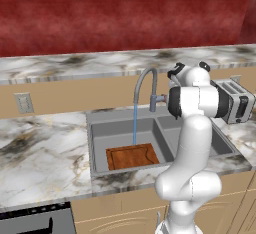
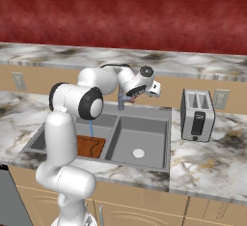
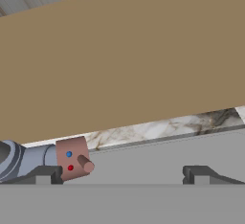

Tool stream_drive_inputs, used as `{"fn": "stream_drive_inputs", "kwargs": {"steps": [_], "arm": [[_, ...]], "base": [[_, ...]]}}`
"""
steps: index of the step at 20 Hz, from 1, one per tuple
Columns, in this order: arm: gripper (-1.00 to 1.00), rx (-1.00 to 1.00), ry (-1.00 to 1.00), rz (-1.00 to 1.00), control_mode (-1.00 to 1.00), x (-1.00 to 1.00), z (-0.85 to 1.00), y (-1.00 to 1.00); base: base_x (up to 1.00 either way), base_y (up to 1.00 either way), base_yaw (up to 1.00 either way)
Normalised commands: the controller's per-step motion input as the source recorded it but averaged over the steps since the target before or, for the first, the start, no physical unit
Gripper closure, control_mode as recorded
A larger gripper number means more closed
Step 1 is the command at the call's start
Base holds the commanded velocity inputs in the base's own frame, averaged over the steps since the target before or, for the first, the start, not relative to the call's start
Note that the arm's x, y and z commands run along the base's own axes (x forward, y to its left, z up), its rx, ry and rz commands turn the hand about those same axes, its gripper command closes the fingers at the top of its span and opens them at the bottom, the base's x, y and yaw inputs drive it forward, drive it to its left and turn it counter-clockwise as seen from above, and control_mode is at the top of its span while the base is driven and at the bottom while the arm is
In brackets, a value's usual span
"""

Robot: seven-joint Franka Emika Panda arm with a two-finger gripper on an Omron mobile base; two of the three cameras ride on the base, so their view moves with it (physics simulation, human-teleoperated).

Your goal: Turn on the sink faucet with hot water and rinse the cutting board for ten seconds, then turn off the faucet. Push the cutting board to reach the water if necessary.

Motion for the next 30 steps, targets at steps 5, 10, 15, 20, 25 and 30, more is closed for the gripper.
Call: {"fn": "stream_drive_inputs", "kwargs": {"steps": [5,10,15,20,25,30], "arm": [[-1.00,0.00,0.00,0.00,-1.00,0.00,0.00,0.00],[-1.00,0.00,0.00,0.00,-1.00,0.00,0.00,0.00],[-1.00,0.00,0.00,0.00,-1.00,0.00,0.00,0.00],[-1.00,0.00,0.00,0.00,-1.00,0.00,0.00,0.00],[-1.00,0.00,0.00,0.00,-1.00,0.00,0.00,0.00],[-1.00,0.00,0.00,0.00,-1.00,0.00,0.00,0.00]], "base": [[0.00,0.00,0.00],[0.00,0.00,0.00],[0.00,0.00,0.00],[0.00,0.00,0.00],[0.00,0.00,0.00],[0.00,0.00,0.00]]}}
